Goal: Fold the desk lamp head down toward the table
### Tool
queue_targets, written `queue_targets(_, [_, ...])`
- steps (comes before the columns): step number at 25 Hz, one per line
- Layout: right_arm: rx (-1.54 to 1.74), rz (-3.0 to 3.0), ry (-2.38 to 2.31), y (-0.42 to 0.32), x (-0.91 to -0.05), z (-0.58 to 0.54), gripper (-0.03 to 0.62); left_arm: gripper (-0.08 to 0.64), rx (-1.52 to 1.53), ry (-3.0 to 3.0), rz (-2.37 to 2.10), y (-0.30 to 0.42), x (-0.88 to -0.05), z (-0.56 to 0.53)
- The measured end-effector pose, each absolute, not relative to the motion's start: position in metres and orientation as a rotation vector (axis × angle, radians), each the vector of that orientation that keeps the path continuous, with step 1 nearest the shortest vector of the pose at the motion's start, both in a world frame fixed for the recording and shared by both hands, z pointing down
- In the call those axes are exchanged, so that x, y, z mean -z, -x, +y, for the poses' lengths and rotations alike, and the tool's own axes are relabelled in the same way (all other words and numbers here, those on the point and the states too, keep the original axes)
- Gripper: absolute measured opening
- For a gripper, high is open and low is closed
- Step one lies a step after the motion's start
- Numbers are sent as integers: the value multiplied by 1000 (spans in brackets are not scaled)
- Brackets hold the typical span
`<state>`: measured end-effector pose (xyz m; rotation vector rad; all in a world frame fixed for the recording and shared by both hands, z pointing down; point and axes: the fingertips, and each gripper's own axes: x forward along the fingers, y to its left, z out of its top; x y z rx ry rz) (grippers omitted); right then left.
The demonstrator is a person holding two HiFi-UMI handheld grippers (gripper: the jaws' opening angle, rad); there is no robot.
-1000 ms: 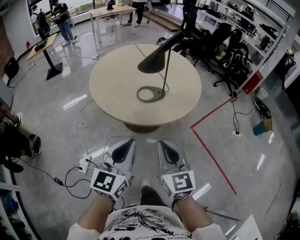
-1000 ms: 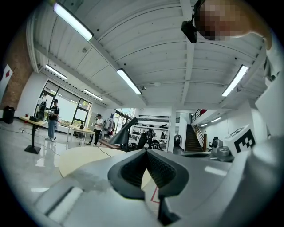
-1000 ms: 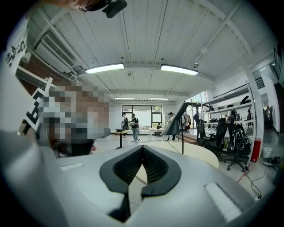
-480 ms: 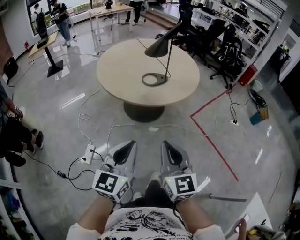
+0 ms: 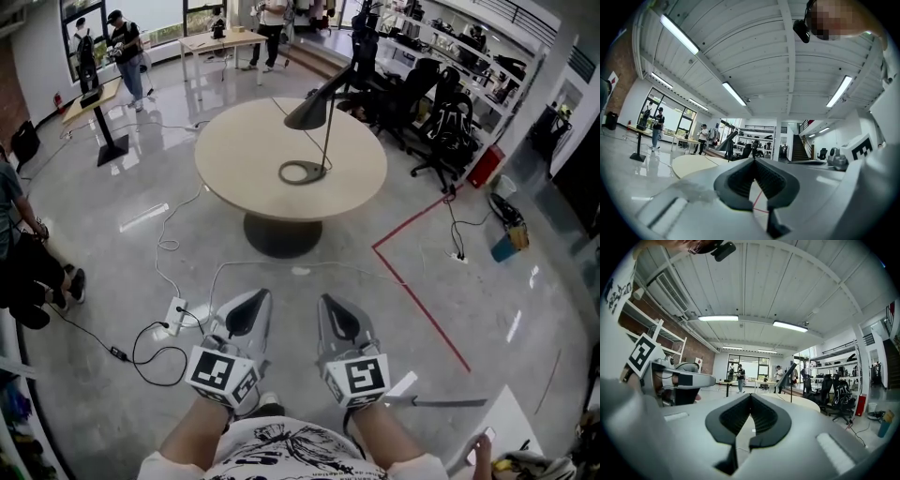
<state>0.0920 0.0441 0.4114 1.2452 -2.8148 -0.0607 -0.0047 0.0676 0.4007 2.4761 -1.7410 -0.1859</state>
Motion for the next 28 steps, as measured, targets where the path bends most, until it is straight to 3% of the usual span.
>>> queue_targets(15, [42,-2821,-1157,-127,-413,100,8,5,190,-2454,-1760,-41,-395,119])
queue_targets(28, [40,-2842,-1158,-111,-396,116,8,5,184,-2469,-1776,-27,-382,137])
